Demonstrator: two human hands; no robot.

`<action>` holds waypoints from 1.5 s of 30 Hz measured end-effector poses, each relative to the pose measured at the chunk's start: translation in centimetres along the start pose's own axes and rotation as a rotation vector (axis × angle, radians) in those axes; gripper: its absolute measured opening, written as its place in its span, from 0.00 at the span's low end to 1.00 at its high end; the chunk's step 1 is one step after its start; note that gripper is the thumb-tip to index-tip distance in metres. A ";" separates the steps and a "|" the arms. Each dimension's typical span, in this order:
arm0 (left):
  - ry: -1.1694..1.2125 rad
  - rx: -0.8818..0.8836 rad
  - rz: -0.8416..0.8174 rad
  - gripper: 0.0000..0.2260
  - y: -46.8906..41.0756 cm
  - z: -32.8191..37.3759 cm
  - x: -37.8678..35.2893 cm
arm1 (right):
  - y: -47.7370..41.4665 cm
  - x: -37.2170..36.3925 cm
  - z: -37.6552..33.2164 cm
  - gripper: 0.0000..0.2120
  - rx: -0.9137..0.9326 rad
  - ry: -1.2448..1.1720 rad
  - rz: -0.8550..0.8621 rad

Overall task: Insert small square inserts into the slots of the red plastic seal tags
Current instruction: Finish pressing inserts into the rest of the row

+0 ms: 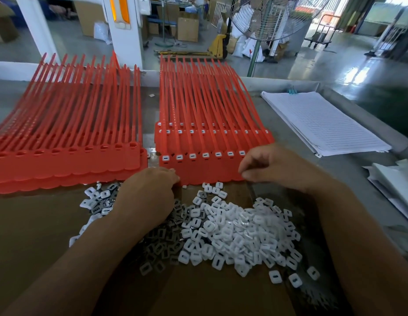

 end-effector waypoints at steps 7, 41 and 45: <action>0.008 0.005 0.000 0.20 0.0 -0.1 0.0 | 0.0 -4.7 -0.3 0.08 -0.030 0.071 -0.325; 0.001 -0.011 0.007 0.20 0.0 0.2 0.1 | 0.1 6.0 7.2 0.06 -0.218 -0.044 0.643; -0.003 -0.016 0.002 0.20 -0.1 0.3 0.1 | -0.5 5.6 7.9 0.05 -0.258 -0.009 0.622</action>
Point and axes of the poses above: each hand's wrist, its own y-axis away from the middle knuckle, its own x-axis out of the back of the hand, z = x × y, the point moved 8 cm from there along -y, towards the middle knuckle, and after that the axes turned 2 degrees about -y, right-handed, at the moved point
